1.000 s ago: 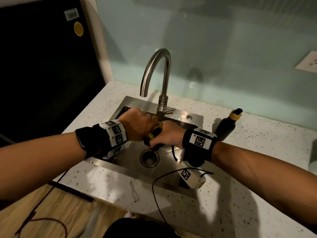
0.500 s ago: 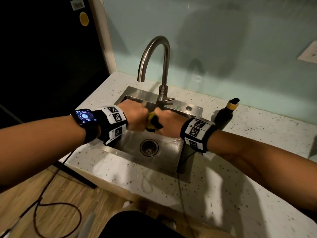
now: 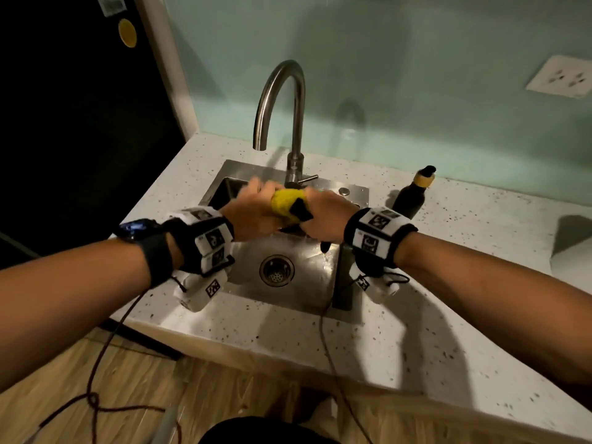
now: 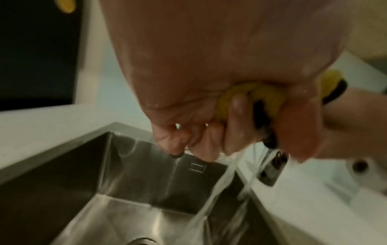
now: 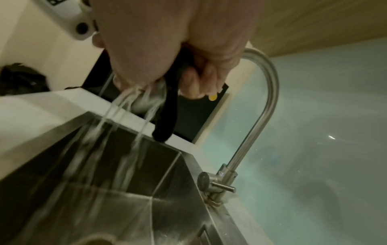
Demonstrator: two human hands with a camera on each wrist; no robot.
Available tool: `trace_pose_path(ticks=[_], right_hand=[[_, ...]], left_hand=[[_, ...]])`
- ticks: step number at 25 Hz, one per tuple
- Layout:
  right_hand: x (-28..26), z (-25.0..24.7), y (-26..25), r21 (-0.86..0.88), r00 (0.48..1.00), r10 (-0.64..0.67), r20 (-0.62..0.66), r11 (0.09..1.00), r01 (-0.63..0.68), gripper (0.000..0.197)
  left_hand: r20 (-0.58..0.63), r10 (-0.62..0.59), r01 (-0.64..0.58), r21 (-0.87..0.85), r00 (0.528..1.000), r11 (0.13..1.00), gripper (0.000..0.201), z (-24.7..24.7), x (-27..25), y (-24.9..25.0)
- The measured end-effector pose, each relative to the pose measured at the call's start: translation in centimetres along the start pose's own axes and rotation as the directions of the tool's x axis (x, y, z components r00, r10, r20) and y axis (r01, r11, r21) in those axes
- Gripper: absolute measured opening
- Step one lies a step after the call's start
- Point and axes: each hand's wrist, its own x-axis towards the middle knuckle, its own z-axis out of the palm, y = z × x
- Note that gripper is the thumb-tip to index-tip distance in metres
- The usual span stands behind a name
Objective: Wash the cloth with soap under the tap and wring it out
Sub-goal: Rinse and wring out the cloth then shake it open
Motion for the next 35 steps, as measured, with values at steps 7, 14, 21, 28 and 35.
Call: trace_pose_path(ticks=[7,14,21,28,35], right_hand=[[-1.0,-0.8,-0.4,0.191,0.987,0.157,-0.012,0.970,-0.152,0.018],[-2.1,0.1,1.0,0.657,0.969,0.218,-0.115,0.749,-0.090,0.082],[-2.7,-1.4,3.8,0.648,0.968,0.252,-0.010,0.739,-0.186,0.052],[-2.8,-2.3,5.2,0.459,0.940,0.129,0.315,0.847,-0.270,0.027],[-1.1,-1.3,2.9,0.255,0.950,-0.112,0.291,0.966,0.036,0.009]], left_hand=[[0.231,-0.159,0.260,-0.518,0.960,0.815,0.069,1.6,-0.8,1.1],[0.161,-0.214,0.260,-0.750,0.964,0.608,0.037,-0.2,1.6,3.1],[0.217,-0.046,0.160,-0.540,0.975,0.826,0.054,0.1,3.1,6.1],[0.100,0.187,-0.208,0.607,0.977,0.767,0.113,1.3,0.2,6.4],[0.163,0.059,-0.168,0.813,0.985,0.557,0.046,1.4,0.8,5.8]])
